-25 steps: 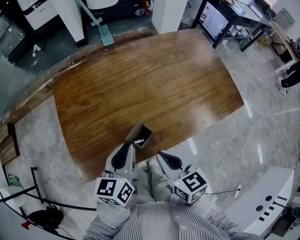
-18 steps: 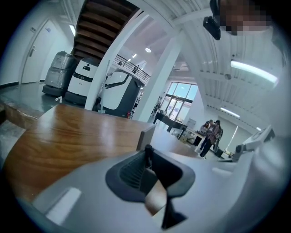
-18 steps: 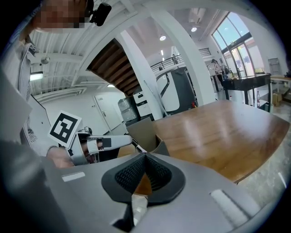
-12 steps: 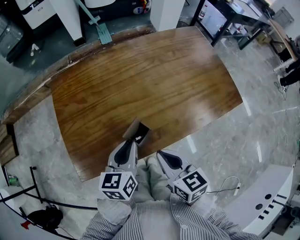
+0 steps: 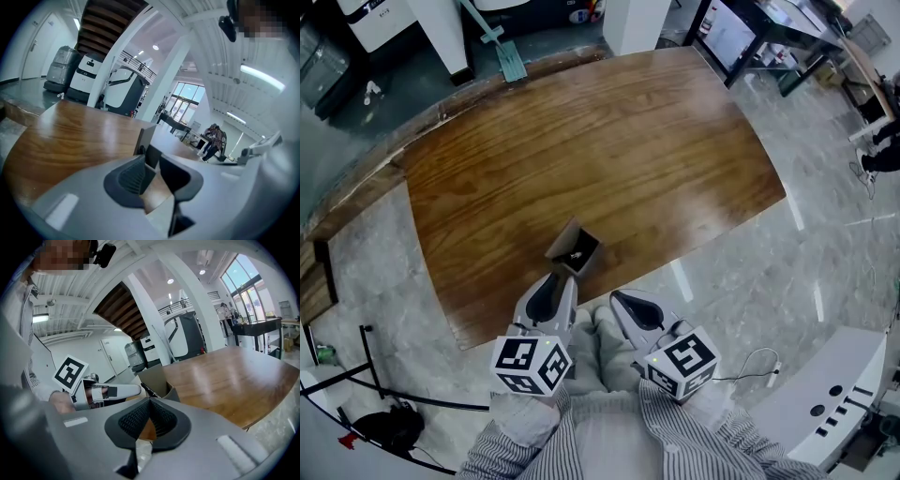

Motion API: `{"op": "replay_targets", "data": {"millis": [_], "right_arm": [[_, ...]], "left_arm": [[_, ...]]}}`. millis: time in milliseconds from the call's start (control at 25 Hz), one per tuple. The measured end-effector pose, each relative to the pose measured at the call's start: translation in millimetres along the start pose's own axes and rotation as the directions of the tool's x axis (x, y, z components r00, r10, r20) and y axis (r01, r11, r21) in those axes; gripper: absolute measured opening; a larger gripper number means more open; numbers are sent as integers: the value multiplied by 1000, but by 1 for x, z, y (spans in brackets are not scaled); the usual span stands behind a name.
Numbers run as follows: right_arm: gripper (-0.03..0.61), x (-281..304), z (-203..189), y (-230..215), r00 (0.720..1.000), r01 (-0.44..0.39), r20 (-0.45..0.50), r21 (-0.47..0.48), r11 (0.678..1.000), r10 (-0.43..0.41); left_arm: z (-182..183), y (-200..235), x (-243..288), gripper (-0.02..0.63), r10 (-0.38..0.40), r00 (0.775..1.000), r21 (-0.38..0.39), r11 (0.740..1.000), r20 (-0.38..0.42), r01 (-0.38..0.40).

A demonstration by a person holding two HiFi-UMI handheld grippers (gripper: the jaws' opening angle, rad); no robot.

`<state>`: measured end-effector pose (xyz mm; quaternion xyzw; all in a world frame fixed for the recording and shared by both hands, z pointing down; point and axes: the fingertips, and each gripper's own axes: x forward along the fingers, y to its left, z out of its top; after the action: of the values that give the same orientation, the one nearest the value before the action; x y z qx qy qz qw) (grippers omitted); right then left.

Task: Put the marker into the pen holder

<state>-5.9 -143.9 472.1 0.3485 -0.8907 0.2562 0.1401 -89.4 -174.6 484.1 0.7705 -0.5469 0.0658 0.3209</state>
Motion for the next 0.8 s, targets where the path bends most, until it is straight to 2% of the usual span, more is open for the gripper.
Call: {"op": "replay_targets", "data": {"millis": [200, 520, 680, 800], "right_arm": [[0, 4, 0, 11, 1000, -26, 13, -10, 1000, 27], [-2, 0, 9, 26, 999, -43, 13, -68, 997, 44], [-2, -2, 11, 33, 998, -54, 11, -88, 995, 55], [-2, -3, 12, 36, 998, -55, 10, -102, 993, 57]], "left_arm": [[-10, -4, -15, 86, 3, 1000, -5, 1000, -8, -3], [-8, -24, -35, 75, -14, 1000, 46, 999, 12, 14], [-7, -27, -45, 8, -5, 1000, 64, 998, 27, 3], [-6, -29, -50, 8, -10, 999, 70, 998, 35, 8]]}}
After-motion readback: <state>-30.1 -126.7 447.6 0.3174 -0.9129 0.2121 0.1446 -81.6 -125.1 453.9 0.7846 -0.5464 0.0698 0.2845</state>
